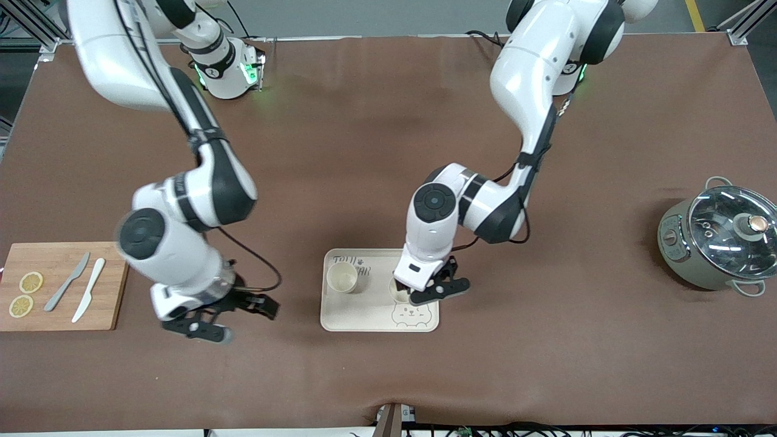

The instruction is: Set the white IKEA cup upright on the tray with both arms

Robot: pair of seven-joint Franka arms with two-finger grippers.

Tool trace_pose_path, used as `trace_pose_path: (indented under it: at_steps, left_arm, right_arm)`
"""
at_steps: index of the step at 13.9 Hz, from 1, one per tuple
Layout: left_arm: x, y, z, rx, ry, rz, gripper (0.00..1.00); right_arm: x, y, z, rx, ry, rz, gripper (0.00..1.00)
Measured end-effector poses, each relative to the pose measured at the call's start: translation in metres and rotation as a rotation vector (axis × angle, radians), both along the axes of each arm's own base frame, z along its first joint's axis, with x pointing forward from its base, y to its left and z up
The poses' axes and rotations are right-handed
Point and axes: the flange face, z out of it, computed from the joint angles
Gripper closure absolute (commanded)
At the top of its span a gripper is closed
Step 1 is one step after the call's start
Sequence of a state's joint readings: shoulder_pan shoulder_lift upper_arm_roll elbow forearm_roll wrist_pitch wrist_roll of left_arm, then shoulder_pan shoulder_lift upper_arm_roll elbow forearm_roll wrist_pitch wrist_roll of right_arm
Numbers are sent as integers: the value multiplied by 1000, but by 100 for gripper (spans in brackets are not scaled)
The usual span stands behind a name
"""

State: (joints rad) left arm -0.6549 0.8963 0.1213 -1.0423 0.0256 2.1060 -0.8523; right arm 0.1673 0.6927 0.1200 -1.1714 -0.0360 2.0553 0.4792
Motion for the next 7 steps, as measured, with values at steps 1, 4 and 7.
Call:
trace_pose_path:
  at_steps: [1,4,7]
  left_arm:
    - [7,22,33,18,14,-23,0]
    - [30,103,118,50,19,-120,0]
    - [51,186,143,91,48,-222,0]
  right_arm:
    - [0,-22,11,-11,19,-8,0]
    - [-7,-66,36,-33,77,-40,0]
    - [-15,-102,62,-78,88,-9,0]
